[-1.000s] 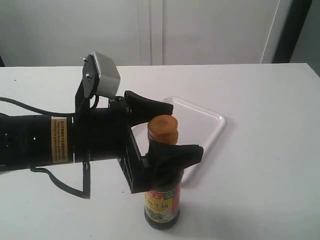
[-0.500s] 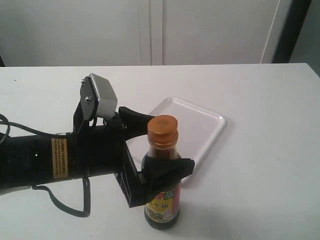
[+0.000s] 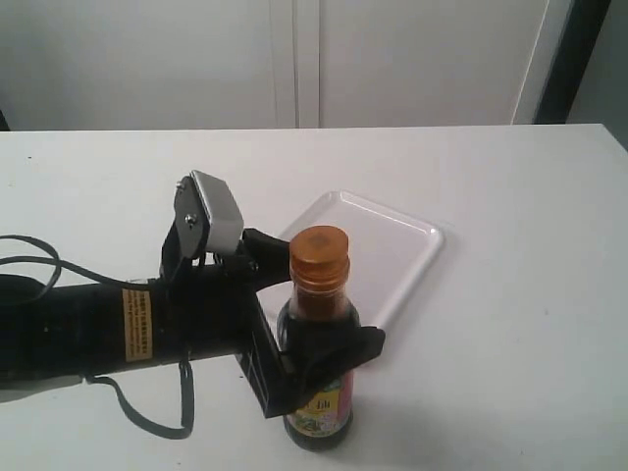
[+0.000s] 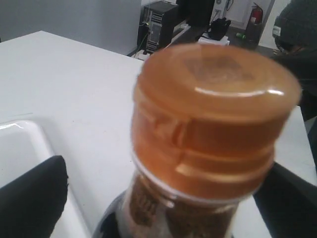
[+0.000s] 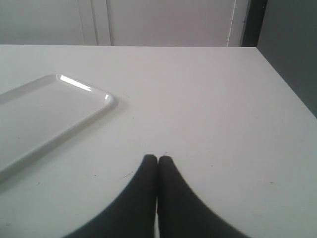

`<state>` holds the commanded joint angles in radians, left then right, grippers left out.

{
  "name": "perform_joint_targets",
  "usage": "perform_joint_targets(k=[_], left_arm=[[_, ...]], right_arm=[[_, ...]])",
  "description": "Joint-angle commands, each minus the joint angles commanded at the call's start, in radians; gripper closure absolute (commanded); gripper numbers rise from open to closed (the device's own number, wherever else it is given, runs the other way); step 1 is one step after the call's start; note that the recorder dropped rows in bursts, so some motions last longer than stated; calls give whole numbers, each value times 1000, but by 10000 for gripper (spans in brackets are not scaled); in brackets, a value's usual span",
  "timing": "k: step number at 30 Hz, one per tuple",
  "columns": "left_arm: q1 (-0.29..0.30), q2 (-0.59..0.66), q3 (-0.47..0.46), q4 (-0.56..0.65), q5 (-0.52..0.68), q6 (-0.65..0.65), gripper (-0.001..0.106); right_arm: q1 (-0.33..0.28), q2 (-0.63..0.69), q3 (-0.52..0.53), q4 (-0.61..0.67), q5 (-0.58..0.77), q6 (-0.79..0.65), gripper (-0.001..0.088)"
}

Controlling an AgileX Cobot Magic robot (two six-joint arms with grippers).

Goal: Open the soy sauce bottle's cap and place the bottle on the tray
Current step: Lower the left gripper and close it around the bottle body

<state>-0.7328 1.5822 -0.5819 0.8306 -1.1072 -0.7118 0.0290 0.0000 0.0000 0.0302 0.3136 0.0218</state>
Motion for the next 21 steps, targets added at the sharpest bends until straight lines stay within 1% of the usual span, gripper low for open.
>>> perform_joint_targets(k=[21], left_arm=[[0,122,0,0,-52,44,12]], right_arm=[[0,0,0,0,0,0,868]])
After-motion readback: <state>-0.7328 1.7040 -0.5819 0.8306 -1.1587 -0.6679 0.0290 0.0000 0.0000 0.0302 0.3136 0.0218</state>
